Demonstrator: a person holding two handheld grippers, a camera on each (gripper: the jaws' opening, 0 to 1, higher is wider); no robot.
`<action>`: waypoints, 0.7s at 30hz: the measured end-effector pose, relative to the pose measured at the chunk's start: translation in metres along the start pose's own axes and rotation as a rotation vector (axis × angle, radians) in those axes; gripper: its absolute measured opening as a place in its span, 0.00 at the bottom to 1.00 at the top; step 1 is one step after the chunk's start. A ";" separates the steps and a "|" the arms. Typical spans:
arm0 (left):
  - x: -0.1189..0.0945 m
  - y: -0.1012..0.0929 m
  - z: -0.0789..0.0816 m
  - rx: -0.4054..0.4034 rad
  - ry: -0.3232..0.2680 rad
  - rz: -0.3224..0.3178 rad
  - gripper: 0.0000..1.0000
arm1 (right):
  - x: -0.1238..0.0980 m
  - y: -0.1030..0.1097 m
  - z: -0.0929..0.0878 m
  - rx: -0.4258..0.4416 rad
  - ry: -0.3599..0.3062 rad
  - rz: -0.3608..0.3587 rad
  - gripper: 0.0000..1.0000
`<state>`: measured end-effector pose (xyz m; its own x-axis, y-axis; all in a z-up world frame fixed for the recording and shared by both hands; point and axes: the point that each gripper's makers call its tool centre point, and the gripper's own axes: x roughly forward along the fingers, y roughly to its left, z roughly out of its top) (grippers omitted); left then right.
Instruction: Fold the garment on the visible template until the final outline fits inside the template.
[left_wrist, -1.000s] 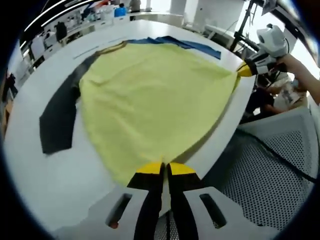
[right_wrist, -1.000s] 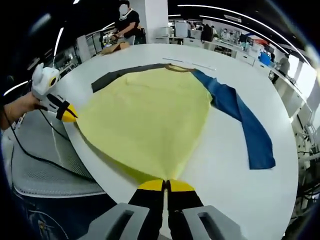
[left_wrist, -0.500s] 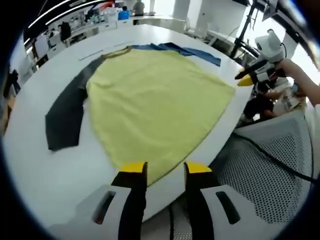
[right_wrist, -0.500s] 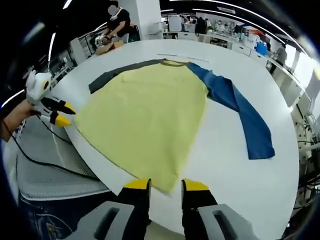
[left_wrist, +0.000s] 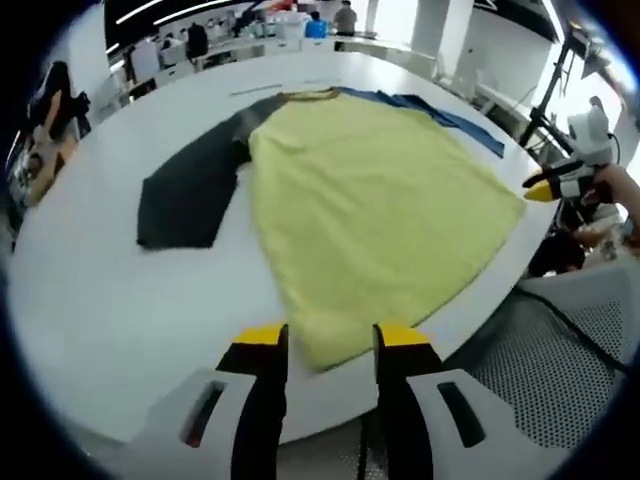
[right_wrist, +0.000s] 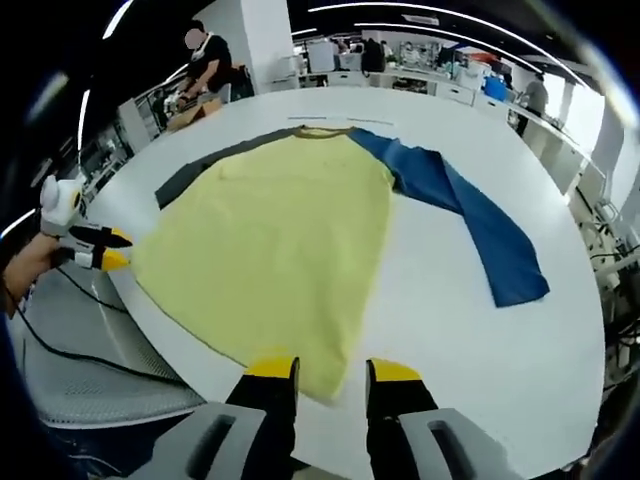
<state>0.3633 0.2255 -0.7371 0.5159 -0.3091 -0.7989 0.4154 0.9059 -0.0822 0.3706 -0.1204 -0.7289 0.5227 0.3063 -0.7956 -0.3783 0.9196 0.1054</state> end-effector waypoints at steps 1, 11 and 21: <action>0.000 0.000 0.000 -0.002 -0.004 -0.003 0.33 | 0.000 -0.001 0.000 -0.002 -0.004 -0.002 0.25; 0.000 -0.004 0.013 -0.004 -0.076 -0.026 0.55 | 0.000 -0.018 0.004 -0.016 -0.042 -0.026 0.40; -0.002 -0.010 0.029 0.080 -0.127 -0.044 0.79 | -0.001 -0.038 0.024 -0.038 -0.126 -0.027 0.59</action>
<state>0.3802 0.2081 -0.7174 0.5843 -0.3867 -0.7135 0.4954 0.8663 -0.0638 0.4027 -0.1501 -0.7174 0.6236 0.3125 -0.7165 -0.3908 0.9185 0.0605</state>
